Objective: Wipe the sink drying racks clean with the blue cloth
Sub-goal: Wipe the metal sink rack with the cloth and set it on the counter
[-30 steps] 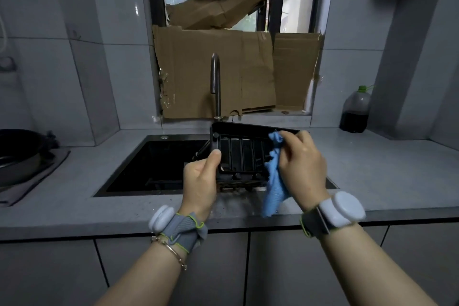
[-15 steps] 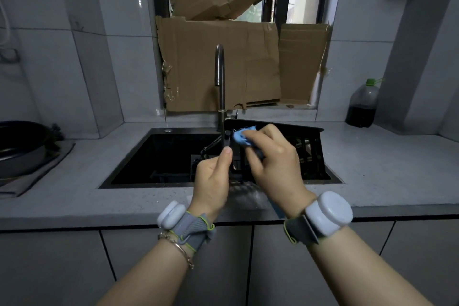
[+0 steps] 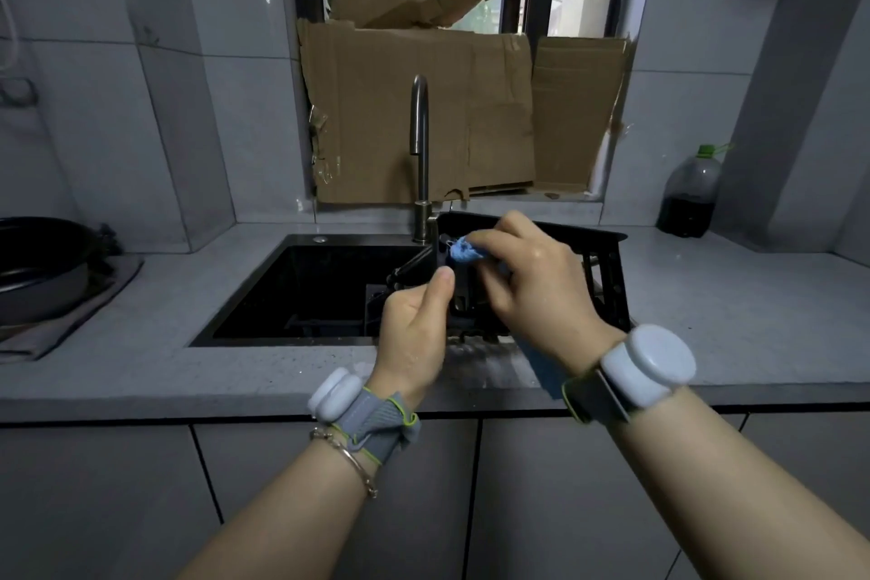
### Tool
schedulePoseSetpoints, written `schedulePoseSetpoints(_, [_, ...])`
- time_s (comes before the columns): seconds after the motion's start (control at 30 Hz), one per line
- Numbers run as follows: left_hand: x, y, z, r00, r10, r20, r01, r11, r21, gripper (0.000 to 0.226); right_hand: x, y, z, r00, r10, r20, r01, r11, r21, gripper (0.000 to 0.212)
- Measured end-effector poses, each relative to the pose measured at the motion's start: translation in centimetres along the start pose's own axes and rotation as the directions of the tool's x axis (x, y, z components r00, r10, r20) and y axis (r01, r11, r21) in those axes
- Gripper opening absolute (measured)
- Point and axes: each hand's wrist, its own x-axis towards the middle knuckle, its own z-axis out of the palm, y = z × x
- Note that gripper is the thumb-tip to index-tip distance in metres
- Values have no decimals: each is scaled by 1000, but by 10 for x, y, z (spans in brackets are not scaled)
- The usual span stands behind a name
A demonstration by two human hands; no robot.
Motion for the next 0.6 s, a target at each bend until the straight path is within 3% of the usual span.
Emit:
schedulePoseSetpoints(0.07, [3, 2, -2, 1000, -12, -29, 11, 1000, -14, 47, 4, -2, 2, 1000, -10, -2, 10, 1000, 1, 32])
schedulePoseSetpoints(0.23, [5, -3, -6, 996, -44, -80, 38, 997, -71, 35, -15, -10, -3, 973, -147, 180, 149, 989, 7, 33])
schedulePoseSetpoints(0.4, [2, 1, 3, 999, -11, -34, 11, 1000, -7, 43, 10, 1, -11, 998, -22, 59, 25, 998, -60, 25])
schedulePoseSetpoints(0.53, [3, -3, -5, 993, -45, -111, 35, 995, -90, 37, -9, -13, -6, 982, -122, 147, 128, 991, -29, 26])
schedulePoseSetpoints(0.6, [-1, -4, -7, 993, -56, -101, 43, 991, -130, 40, -19, -15, -3, 989, -94, 116, 93, 995, 21, 29])
